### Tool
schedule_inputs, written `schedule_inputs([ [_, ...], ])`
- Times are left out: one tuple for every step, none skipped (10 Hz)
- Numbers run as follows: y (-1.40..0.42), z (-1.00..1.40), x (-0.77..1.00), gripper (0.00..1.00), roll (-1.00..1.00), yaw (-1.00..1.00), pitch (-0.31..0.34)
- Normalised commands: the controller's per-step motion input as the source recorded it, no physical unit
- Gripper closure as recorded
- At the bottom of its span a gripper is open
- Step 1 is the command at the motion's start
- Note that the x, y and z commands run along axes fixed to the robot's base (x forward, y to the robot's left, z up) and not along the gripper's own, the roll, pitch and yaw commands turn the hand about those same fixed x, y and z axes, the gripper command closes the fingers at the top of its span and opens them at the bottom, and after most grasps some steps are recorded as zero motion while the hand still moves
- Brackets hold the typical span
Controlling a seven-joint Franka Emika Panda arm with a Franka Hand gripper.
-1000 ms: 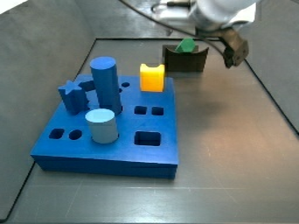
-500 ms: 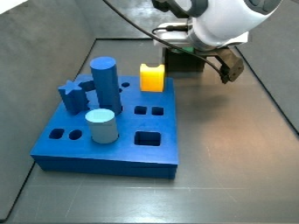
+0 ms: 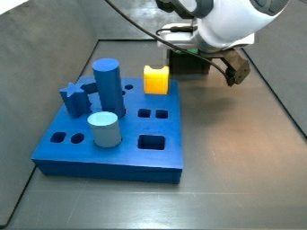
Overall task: Pick up the hexagon object. Move up. Place the hexagon object on the fixture. Regrasp the hexagon object. Move to above the board. Insert the hexagon object.
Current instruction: Move to above the board.
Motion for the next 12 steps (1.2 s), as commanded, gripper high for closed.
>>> schedule_inputs([
  [0.07, 1.00, -0.08, 1.00, -0.22, -0.18, 0.253],
  [0.07, 1.00, -0.08, 1.00, -0.22, -0.16, 0.254],
  [0.06, 1.00, -0.09, 1.00, -0.22, -0.09, 0.245],
  [0.06, 1.00, -0.08, 1.00, -0.18, 0.01, 0.223],
  [0.06, 1.00, -0.08, 1.00, -0.15, 0.07, 0.204],
  [0.05, 1.00, -0.08, 1.00, -0.10, 0.11, 0.165],
  [0.05, 1.00, -0.08, 1.00, -0.08, 0.13, 0.128],
  [0.05, 1.00, -0.08, 1.00, -0.07, 0.13, 0.107],
  [0.05, 1.00, -0.08, 1.00, -0.06, 0.13, 0.059],
  [0.04, 1.00, -0.08, 1.00, -0.06, 0.13, 0.030],
  [0.04, 1.00, -0.07, 1.00, -0.06, 0.10, -0.004],
  [0.04, 1.00, -0.08, 1.00, -0.05, 0.08, -0.016],
])
